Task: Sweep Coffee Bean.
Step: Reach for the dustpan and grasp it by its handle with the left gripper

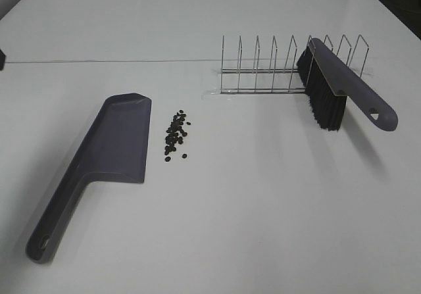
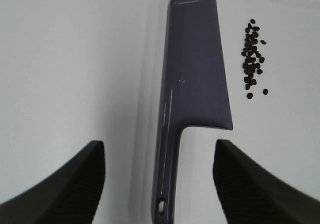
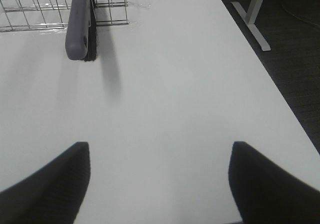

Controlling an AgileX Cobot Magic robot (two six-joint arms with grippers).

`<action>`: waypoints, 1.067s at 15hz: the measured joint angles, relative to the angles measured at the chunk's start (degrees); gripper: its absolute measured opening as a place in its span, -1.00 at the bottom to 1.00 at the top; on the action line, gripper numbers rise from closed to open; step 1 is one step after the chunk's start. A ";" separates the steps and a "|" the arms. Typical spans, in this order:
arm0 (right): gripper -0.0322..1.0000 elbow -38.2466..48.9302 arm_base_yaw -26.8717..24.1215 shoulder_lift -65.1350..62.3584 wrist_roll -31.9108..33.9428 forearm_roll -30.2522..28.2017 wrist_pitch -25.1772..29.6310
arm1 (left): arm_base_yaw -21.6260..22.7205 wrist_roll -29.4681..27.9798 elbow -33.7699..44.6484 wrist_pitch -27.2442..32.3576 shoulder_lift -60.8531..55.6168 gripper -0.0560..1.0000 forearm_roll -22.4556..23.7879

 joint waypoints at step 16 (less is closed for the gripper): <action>0.51 0.00 0.00 0.00 0.00 0.00 0.00 | -13.29 -11.52 -0.80 0.63 27.10 0.32 10.60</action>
